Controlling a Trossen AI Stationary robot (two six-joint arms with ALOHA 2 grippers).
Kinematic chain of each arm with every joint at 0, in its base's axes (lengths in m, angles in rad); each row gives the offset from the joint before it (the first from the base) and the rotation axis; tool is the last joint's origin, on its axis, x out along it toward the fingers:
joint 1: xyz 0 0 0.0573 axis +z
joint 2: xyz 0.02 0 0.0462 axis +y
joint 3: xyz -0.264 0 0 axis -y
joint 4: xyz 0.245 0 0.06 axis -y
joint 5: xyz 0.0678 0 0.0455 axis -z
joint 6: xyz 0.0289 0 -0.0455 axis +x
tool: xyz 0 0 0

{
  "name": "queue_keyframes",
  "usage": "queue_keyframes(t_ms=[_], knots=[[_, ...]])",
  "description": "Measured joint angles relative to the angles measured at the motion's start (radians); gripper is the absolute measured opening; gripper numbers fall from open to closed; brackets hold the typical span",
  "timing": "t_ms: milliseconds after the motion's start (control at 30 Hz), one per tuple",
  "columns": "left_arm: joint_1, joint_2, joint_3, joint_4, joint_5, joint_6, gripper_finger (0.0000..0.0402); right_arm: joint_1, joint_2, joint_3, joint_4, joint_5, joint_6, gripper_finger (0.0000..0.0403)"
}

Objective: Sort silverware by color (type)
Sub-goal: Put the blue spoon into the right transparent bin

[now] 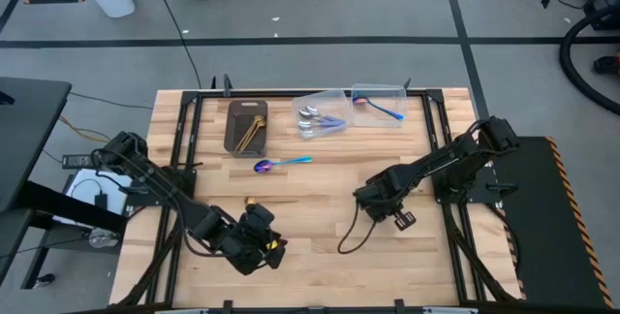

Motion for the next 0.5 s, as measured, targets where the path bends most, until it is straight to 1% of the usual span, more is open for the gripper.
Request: queue_keyframes(t_ms=[133,300,500], knots=[[-0.001,0.000,0.000,0.019,-0.031,0.000,0.0157,-0.031,0.000,0.028,-0.010,-0.023,0.063,0.0011],[0.000,0.000,0.000,0.060,-0.036,0.000,0.0157,-0.053,-0.001,0.064,-0.038,-0.023,0.098,0.0010],[-0.001,0.000,0.000,0.084,-0.039,0.000,0.0157,-0.086,-0.002,0.116,-0.072,0.021,0.121,0.0010]])
